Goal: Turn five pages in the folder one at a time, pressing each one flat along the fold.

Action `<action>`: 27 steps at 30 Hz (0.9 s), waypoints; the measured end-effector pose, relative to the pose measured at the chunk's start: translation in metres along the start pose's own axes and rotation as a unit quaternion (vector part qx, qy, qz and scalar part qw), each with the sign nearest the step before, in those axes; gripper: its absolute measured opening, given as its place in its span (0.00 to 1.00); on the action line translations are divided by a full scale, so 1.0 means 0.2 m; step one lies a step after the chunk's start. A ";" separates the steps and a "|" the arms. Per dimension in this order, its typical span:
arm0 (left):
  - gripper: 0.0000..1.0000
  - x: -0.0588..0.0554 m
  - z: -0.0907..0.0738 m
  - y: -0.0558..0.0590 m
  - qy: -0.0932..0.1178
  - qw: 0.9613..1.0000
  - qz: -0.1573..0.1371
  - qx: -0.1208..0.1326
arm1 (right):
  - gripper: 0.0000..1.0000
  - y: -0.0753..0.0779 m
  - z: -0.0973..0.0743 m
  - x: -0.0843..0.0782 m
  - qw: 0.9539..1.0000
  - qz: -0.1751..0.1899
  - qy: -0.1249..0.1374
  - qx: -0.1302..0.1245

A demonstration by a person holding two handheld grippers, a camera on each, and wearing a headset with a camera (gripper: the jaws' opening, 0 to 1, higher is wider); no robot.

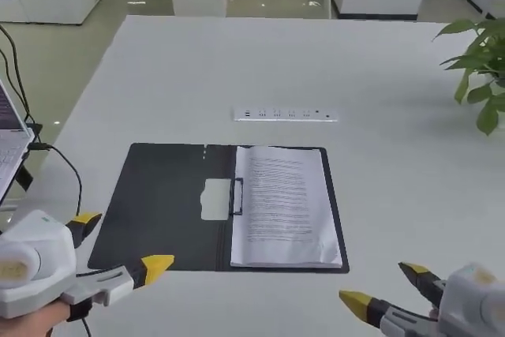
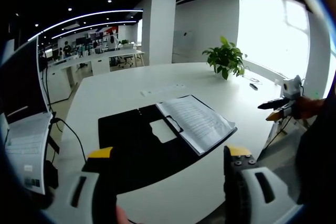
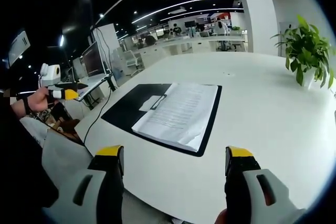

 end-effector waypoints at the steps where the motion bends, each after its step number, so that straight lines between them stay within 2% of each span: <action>1: 0.84 0.00 0.00 0.00 -0.001 1.000 0.000 -0.001 | 0.78 0.00 0.00 0.00 1.000 -0.002 -0.002 -0.001; 14: 0.84 0.01 0.12 0.05 -0.010 0.999 0.010 -0.035 | 0.78 -0.01 -0.01 0.00 1.000 0.000 -0.004 -0.004; 18: 0.84 0.03 0.16 0.07 -0.020 0.998 0.022 -0.051 | 0.78 -0.02 0.00 0.00 1.000 0.000 -0.005 -0.004; 27: 0.83 0.07 0.28 0.10 -0.028 0.996 0.036 -0.083 | 0.78 -0.02 0.01 0.00 1.000 -0.001 -0.008 -0.003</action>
Point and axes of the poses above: the centre of the closed fingertips' face, and the gripper's own axes: z roughly forward along the fingers, y roughly to its right, x roughly out of its top, the point moved 8 cm from there along -z, roughly backward along the fingers, and after that the axes turned 10 degrees about -x, right-handed, at the moved point
